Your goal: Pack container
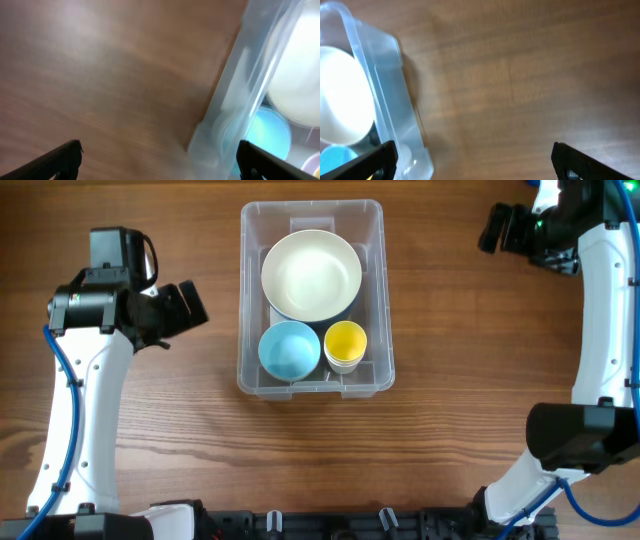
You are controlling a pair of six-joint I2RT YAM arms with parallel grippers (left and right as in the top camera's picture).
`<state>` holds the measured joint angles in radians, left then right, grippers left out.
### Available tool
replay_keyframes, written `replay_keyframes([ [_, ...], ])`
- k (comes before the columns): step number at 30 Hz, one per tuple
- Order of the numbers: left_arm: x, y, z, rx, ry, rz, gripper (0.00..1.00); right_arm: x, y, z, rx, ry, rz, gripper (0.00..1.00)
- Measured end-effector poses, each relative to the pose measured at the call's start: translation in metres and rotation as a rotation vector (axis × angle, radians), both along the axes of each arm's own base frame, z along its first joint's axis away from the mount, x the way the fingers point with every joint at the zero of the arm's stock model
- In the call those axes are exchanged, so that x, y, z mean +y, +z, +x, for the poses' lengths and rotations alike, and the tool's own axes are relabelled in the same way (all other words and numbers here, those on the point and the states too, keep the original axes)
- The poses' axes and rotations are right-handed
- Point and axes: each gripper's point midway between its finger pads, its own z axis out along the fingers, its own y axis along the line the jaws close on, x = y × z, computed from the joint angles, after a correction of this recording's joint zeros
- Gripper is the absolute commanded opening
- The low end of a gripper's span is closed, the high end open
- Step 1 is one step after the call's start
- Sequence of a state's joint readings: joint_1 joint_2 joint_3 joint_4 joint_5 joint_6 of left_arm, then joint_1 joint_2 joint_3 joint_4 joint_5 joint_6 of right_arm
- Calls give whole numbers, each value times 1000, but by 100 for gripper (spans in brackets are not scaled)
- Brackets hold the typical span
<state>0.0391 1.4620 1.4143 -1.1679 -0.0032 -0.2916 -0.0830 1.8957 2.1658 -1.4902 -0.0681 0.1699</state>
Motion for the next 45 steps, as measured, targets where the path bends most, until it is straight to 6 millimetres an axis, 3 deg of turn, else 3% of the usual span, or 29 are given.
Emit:
replay_keyframes([
  [3, 0, 3, -5, 0, -3, 1, 100, 3, 16, -18, -19, 3, 1, 100],
  [4, -1, 14, -8, -37, -4, 3, 100, 7, 28, -33, -49, 10, -1, 100],
  [7, -4, 46, -19, -147, -31, 8, 100, 17, 40, -61, -118, 33, -4, 100],
  [9, -9, 91, -42, -317, -62, 2, 100, 22, 45, -90, -202, 42, -6, 100],
  [11, -14, 113, -64, -430, -80, -6, 100, 23, 34, -117, -266, 32, -4, 100],
  [13, -16, 108, -84, -462, -87, -12, 100, 24, 12, -146, -299, 18, 2, 100],
  [15, -19, 82, -108, -467, -91, -24, 100, 25, -16, -171, -315, 5, 5, 100],
  [18, -21, 42, -133, -441, -65, -47, 100, 22, -45, -190, -339, -7, -10, 100],
  [21, -21, 24, -144, -436, -25, -72, 100, 22, -49, -198, -398, -12, -14, 100],
  [25, -21, 32, -137, -485, 2, -90, 100, 22, -45, -198, -424, -16, -12, 100],
  [39, -21, 28, -140, -465, 7, -93, 100, 21, -55, -193, -372, -23, -10, 100],
  [45, -21, 28, -140, -465, 9, -95, 100, 30, -27, -207, -518, 22, -12, 100],
])
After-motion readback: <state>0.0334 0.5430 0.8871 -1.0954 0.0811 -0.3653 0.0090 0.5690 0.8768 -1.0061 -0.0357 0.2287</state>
